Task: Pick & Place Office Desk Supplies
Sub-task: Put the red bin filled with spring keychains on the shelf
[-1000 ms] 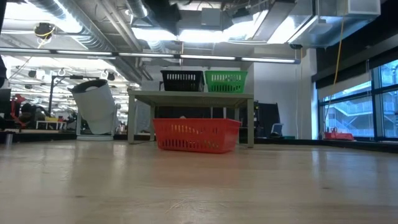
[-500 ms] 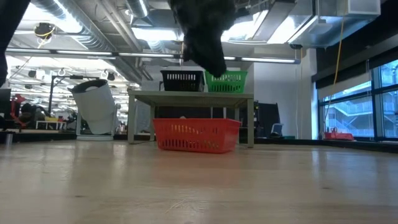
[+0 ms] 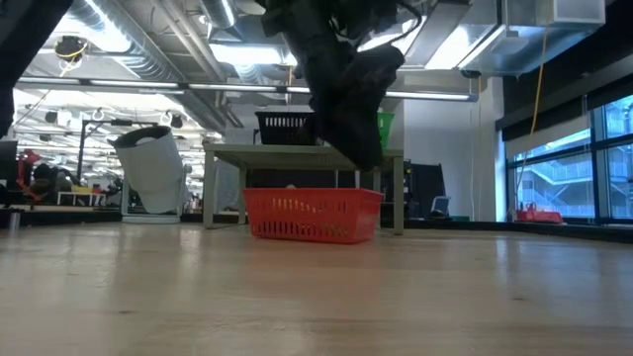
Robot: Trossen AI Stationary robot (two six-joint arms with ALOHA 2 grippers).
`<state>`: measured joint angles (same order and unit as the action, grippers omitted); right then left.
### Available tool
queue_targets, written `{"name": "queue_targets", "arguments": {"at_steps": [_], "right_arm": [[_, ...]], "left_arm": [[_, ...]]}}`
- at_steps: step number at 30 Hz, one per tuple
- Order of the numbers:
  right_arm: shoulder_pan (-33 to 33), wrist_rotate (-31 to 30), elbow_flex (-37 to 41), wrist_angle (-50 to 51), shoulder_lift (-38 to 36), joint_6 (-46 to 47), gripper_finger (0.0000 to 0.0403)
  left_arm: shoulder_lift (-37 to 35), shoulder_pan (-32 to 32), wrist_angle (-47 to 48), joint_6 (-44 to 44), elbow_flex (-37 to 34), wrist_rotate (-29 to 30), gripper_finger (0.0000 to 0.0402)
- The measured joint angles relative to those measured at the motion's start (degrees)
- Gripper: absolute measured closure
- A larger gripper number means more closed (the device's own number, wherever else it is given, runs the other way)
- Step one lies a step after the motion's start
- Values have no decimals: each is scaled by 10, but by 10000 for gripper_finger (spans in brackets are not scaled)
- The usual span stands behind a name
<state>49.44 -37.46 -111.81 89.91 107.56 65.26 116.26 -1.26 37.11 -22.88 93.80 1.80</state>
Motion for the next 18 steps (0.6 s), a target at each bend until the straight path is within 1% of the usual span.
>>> {"name": "queue_targets", "arguments": {"at_steps": [6, 10, 14, 18], "right_arm": [[65, -121, 11, 1, -53, 75, 327], [98, -179, 65, 1, -105, 138, 327], [101, -191, 138, 1, -154, 203, 327], [101, -187, 185, -6, -175, 216, 327]], "left_arm": [[9, 2, 3, -24, 0, -2, 297], [29, 5, 2, -25, 0, -8, 295], [47, 5, -12, -30, 0, -21, 295], [48, 5, -15, -33, 0, -17, 295]]}}
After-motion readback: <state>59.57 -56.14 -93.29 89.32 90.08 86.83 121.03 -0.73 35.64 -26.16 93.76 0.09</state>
